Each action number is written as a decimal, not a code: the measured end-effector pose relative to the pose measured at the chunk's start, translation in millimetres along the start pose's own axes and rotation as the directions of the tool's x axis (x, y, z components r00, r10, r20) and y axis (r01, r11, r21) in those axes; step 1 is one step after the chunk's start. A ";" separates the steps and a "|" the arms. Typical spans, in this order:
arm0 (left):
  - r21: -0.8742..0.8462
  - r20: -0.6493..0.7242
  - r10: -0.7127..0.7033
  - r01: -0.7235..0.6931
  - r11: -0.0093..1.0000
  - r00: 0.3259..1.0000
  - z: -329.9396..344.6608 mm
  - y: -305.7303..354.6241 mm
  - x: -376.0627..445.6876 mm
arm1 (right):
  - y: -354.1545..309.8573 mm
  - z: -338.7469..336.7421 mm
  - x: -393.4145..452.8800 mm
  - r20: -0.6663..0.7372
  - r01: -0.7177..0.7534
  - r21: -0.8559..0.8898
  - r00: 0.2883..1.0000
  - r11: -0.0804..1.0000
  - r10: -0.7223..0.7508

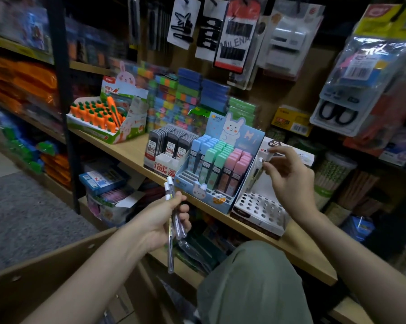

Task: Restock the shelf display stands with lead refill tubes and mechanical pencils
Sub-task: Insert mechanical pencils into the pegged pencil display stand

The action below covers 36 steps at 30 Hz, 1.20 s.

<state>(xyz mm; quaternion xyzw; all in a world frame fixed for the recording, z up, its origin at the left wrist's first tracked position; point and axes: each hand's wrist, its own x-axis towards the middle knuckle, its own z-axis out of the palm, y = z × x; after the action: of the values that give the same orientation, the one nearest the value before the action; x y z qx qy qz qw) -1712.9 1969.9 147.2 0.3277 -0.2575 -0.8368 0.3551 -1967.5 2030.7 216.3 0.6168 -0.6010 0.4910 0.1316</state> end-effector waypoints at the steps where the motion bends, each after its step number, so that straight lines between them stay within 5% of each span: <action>1: -0.011 0.011 0.000 0.000 1.000 1.000 -0.6 0.2 -0.3 | 2.0 2.5 -2.1 -0.002 0.002 -0.003 1.000 1.000 -0.002; 17: 0.094 0.047 0.052 -0.056 0.994 0.998 -1.1 -1.8 -3.3 | 6.4 15.5 13.8 0.009 -0.112 -0.046 0.994 0.993 0.113; 32: 0.179 0.351 0.105 -0.177 0.968 0.930 -3.1 -3.4 -7.8 | -4.7 20.1 -13.8 0.034 -0.162 -0.097 0.986 0.982 0.166; 36: 0.232 0.433 0.103 -0.221 0.947 0.896 -3.0 -2.7 -10.3 | -40.8 26.8 -18.1 0.127 -0.059 0.066 0.991 0.996 0.051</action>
<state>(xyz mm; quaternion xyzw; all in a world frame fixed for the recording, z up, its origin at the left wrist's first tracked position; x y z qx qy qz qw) -1706.4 1978.8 147.2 0.1658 -0.4675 -0.8101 0.3124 -1916.3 2031.6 207.0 0.6337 -0.6073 0.4756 0.0585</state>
